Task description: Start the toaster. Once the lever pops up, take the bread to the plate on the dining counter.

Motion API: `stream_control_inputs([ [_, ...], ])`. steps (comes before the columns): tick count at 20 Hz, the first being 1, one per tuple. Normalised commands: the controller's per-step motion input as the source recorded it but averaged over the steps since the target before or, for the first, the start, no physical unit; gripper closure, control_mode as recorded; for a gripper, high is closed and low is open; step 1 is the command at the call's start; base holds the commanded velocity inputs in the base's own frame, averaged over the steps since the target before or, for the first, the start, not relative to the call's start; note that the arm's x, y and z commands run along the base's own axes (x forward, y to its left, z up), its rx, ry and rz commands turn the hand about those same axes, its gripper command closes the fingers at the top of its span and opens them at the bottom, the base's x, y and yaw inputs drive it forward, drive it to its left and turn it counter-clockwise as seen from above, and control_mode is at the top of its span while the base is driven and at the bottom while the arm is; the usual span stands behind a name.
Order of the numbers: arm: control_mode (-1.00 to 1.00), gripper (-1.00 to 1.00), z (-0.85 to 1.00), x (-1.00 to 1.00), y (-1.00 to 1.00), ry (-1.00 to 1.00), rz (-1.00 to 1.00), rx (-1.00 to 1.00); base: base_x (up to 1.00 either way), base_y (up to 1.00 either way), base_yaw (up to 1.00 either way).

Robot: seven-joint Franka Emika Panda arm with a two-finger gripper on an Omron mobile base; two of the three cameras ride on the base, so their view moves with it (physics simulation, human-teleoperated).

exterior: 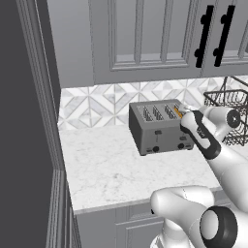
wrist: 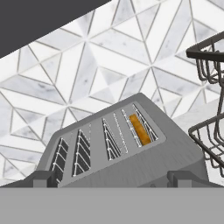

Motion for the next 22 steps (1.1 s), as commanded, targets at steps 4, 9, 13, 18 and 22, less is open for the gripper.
stream_control_inputs([
  [4, -1.0, -1.0, 0.0, 0.0, 0.0, 0.0, 0.0, 0.0, 0.0, 0.0, 0.0],
  [9, -1.0, -1.0, 0.0, 0.0, 0.0, 0.0, 0.0, 0.0, 0.0, 0.0, 0.0],
  [13, -1.0, -1.0, 0.0, 0.0, 0.0, 0.0, 0.0, 0.0, 0.0, 0.0, 0.0],
  [18, -1.0, -1.0, 0.0, 0.0, 0.0, 0.0, 0.0, 0.0, 0.0, 0.0, 0.0],
  [22, -1.0, -1.0, 0.0, 0.0, 0.0, 0.0, 0.0, 0.0, 0.0, 0.0, 0.0],
])
